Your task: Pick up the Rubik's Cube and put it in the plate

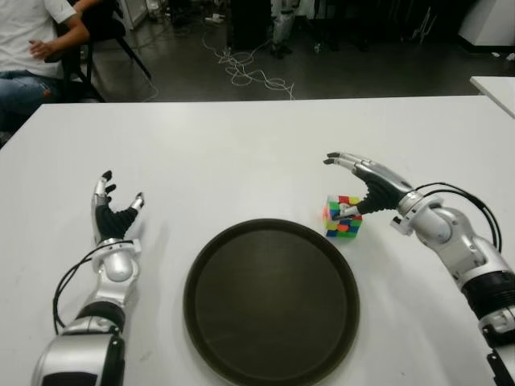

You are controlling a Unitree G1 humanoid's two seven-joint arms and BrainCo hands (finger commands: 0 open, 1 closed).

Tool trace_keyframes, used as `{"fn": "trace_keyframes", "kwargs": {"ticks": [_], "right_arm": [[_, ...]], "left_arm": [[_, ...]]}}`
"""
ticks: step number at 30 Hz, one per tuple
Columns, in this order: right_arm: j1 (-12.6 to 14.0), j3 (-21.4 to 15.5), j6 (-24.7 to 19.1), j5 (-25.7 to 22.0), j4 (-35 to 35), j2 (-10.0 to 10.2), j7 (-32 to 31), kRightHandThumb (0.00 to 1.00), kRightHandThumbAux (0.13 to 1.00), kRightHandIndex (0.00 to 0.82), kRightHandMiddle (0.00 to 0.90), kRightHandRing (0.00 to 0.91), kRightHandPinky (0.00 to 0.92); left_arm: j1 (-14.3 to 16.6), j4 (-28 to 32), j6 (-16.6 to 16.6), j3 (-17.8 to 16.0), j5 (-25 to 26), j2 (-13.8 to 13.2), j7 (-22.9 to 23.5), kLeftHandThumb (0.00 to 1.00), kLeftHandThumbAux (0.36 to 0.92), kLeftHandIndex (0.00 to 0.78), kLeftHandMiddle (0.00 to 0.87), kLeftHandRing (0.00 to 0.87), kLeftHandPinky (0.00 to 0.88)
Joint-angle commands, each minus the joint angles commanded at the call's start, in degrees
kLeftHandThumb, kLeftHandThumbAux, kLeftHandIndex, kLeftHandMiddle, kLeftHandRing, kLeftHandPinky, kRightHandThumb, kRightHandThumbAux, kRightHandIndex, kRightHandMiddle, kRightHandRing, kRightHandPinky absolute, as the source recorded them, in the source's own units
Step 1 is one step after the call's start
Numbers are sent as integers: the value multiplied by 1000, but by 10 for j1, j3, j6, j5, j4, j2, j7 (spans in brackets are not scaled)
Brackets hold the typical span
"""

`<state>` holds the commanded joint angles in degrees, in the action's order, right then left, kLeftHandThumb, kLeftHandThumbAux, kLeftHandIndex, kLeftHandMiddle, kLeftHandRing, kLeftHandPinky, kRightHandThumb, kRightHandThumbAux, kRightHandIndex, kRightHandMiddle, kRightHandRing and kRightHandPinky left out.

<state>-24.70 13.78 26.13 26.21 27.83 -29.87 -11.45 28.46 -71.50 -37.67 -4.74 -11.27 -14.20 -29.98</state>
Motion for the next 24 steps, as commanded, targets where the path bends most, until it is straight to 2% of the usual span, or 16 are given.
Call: {"fn": "trace_keyframes", "kwargs": {"ticks": [10, 24], "right_arm": [[8, -5, 7, -13, -12, -6, -21, 0, 727, 0, 0, 0, 0], [12, -7, 6, -17, -16, -8, -33, 0, 695, 0, 0, 0, 0]], "left_arm": [[0, -1, -3, -3, 3, 2, 1, 0, 803, 98, 137, 137, 123], [0, -1, 2, -6, 6, 2, 9, 0, 777, 82, 120, 118, 113]]}}
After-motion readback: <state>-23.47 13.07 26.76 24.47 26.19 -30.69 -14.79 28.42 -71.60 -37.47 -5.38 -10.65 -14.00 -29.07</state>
